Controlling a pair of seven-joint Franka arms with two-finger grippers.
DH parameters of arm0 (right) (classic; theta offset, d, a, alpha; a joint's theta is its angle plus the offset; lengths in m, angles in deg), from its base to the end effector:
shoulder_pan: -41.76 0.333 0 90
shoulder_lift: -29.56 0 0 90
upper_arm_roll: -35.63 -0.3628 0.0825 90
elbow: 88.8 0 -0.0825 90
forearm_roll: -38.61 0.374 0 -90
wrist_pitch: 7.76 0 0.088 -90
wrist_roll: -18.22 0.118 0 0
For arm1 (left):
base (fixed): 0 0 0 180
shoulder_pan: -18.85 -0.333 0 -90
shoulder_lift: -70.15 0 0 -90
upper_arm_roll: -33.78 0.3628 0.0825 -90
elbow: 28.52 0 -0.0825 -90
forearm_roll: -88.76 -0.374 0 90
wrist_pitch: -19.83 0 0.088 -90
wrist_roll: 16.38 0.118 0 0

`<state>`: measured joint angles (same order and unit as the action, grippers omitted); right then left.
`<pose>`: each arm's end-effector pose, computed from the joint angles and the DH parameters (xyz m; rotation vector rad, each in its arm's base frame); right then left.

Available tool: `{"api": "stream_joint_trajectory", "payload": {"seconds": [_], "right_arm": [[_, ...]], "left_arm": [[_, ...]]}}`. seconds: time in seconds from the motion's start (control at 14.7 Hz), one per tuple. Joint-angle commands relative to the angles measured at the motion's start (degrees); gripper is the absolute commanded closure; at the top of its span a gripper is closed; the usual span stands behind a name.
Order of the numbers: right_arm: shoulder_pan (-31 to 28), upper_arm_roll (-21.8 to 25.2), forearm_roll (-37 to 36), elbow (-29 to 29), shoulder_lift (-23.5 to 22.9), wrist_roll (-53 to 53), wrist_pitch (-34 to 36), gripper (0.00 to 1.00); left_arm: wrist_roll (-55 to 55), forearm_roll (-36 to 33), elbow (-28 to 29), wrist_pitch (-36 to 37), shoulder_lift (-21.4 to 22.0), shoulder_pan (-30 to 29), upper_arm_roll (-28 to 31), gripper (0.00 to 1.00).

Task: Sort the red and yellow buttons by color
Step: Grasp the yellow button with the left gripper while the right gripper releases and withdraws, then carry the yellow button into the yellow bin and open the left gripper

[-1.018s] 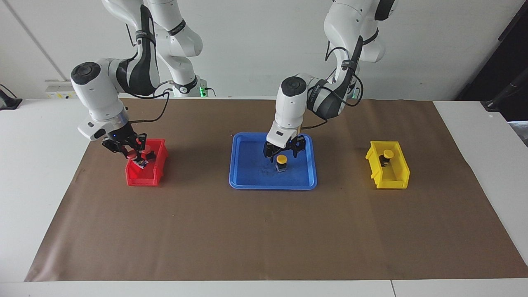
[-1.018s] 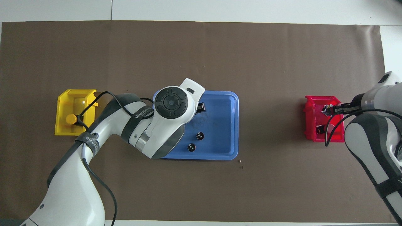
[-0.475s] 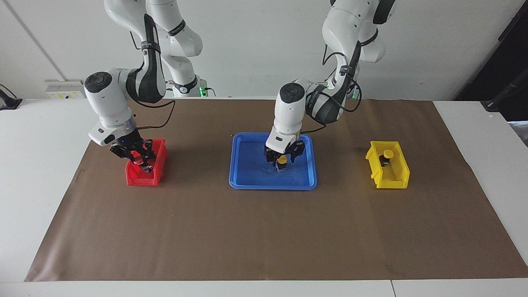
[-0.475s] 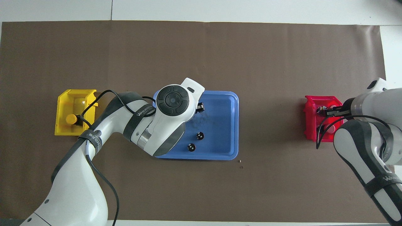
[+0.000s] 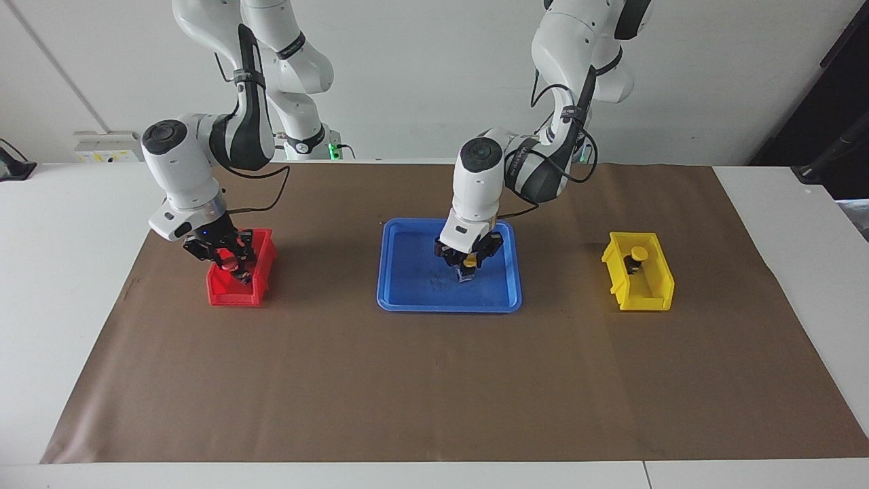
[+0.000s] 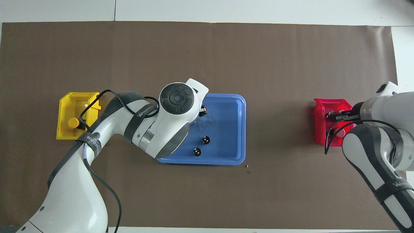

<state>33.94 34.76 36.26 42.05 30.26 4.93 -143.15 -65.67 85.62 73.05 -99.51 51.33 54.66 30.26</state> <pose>0.5117 -0.0632 0.4092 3.0855 0.2141 0.1311 0.5035 -0.4036 0.4125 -3.1008 -0.2325 -0.0106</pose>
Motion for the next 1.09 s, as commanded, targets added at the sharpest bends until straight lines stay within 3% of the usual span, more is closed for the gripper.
{"api": "stream_joint_trajectory", "payload": {"seconds": [0.0,0.14,0.27,0.61,1.02], "right_arm": [[-0.4,-0.3,1.0,-5.1,-0.5,-2.1,6.1,0.31],[-0.2,-0.4,1.0,-11.6,-1.2,-1.8,13.6,0.26],[0.7,-0.6,1.0,-16.2,-0.6,-1.6,18.8,0.0],[0.9,-0.4,1.0,-30.7,2.3,4.5,39.9,0.0],[-0.8,0.2,0.0,-39.3,2.9,6.5,50.6,0.0]], "left_arm": [[7.2,-0.9,-0.9,8.1,4.9,-4.5,0.4,0.99],[18.1,-0.9,-0.8,12.1,7.7,-11.0,0.4,0.99],[30.2,-0.9,-1.5,14.3,9.1,-18.7,0.5,0.99],[47.6,-0.9,-0.8,13.1,9.2,-32.2,0.6,0.99],[48.7,-1.0,10.3,1.7,12.8,-34.7,0.6,0.99]]}}
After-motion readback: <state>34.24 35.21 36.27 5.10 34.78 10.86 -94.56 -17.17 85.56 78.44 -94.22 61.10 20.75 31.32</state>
